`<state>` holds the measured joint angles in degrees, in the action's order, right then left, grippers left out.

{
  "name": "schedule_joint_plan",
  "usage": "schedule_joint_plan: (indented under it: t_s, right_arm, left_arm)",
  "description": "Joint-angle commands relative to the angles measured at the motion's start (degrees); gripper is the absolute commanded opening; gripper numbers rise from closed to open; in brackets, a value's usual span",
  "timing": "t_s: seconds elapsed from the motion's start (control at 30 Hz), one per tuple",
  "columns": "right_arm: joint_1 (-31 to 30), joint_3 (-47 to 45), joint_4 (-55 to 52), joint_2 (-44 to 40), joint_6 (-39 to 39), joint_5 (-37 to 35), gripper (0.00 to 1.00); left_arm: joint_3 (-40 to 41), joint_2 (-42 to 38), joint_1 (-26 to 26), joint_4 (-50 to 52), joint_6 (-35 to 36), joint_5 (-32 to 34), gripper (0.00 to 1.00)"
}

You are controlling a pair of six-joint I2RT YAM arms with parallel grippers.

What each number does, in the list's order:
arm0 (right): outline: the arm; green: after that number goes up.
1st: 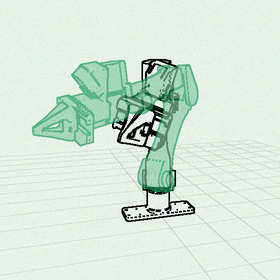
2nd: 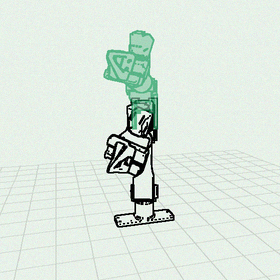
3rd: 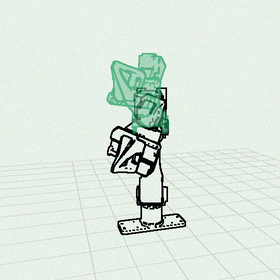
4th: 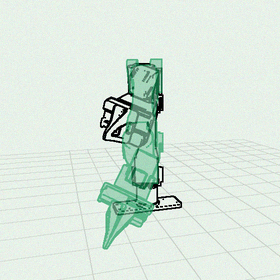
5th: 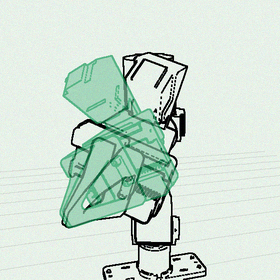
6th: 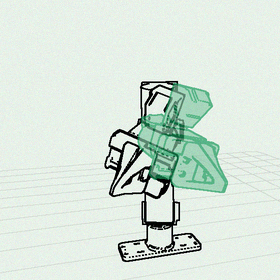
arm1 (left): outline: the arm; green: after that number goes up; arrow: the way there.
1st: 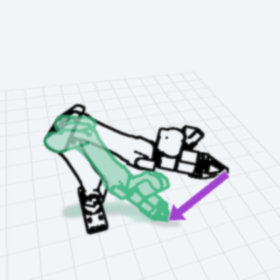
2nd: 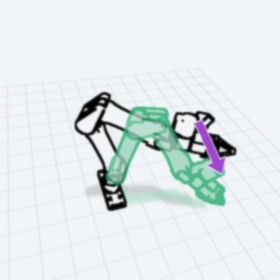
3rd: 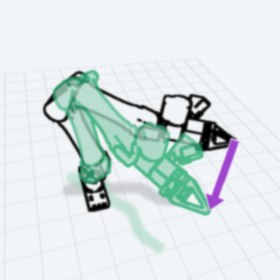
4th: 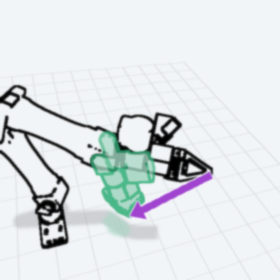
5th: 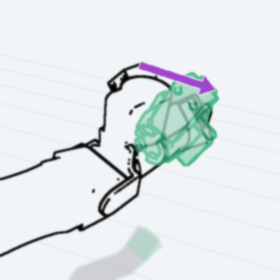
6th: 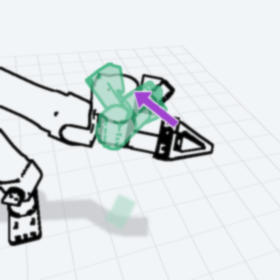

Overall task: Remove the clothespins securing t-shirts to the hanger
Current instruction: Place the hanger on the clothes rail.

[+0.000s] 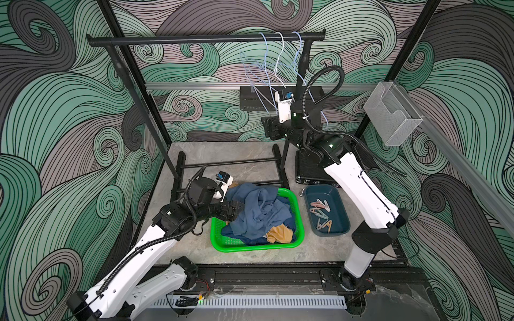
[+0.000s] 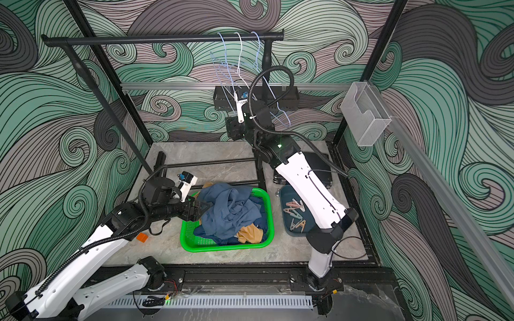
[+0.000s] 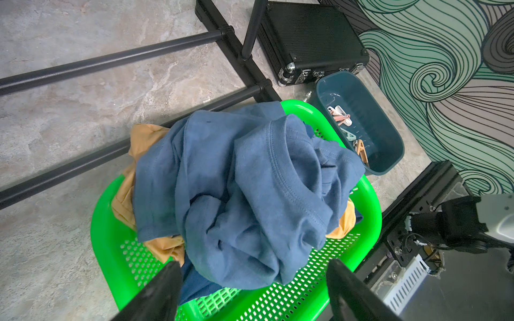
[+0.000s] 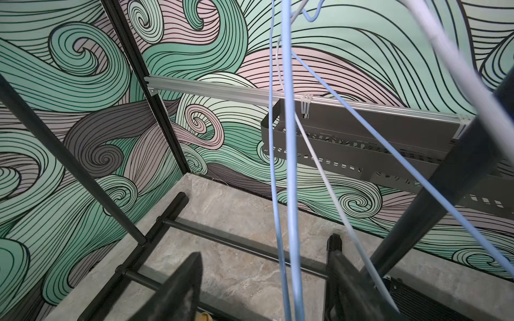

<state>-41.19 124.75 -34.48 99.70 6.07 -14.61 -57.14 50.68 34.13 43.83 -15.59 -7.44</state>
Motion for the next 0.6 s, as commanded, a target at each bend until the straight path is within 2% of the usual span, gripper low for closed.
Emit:
schedule_joint_plan:
  t_s: [0.0, 0.1, 0.57]
  right_arm:
    - [0.03, -4.32, 2.61, -4.62, -0.84, -0.25, 0.79]
    - [0.01, -9.42, 4.14, -8.47, -1.23, -0.37, 0.83]
    - [-0.12, -26.17, 4.99, -23.7, -0.61, -0.16, 0.83]
  left_arm:
    - [0.28, -0.31, -0.47, -0.67, 0.43, 1.19, 0.82]
    - [0.1, 0.02, -0.47, -0.67, 0.72, 1.54, 0.82]
    - [-4.19, 0.72, -1.49, 1.96, 4.51, 7.31, 0.85]
